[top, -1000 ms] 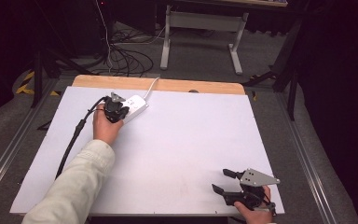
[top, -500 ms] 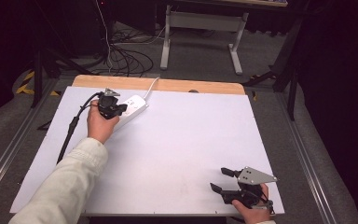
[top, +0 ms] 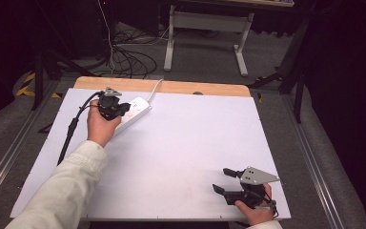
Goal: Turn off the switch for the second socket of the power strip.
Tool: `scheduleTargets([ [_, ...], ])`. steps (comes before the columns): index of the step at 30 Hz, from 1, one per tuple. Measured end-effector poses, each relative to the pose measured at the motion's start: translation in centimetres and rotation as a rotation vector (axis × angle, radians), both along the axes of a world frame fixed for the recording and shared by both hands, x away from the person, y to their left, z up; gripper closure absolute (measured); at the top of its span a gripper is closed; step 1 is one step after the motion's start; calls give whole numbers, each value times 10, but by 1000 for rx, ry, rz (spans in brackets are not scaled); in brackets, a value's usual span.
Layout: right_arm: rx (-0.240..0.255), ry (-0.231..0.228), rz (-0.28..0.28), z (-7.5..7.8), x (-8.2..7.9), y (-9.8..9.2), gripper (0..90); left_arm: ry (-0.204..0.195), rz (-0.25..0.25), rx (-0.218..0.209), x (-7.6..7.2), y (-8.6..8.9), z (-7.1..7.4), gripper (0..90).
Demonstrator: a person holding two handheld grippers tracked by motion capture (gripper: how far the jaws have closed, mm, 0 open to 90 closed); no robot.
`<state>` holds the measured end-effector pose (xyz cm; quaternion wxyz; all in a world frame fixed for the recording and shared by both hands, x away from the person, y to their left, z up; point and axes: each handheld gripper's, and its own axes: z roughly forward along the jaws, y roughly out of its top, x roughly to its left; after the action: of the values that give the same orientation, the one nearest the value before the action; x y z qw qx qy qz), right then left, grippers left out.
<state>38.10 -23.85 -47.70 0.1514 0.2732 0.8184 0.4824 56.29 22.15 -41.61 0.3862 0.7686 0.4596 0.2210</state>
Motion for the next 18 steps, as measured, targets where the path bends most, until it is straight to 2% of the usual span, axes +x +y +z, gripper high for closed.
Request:
scheduleTargets([
  [5,6,-6,-1,1,5,-1,308,-21,-15,-32,-8,2,10,699],
  [11,7,-7,12,2,9,2,309,-35,-48,-55,-20,3,22,629],
  [15,6,-7,18,2,9,4,309,-34,-64,-54,-27,3,27,568],
  [17,5,-5,19,1,9,4,310,-41,-71,-30,-31,2,30,528],
  [18,3,-4,20,1,9,4,310,-40,-79,-35,-33,2,31,512],
])
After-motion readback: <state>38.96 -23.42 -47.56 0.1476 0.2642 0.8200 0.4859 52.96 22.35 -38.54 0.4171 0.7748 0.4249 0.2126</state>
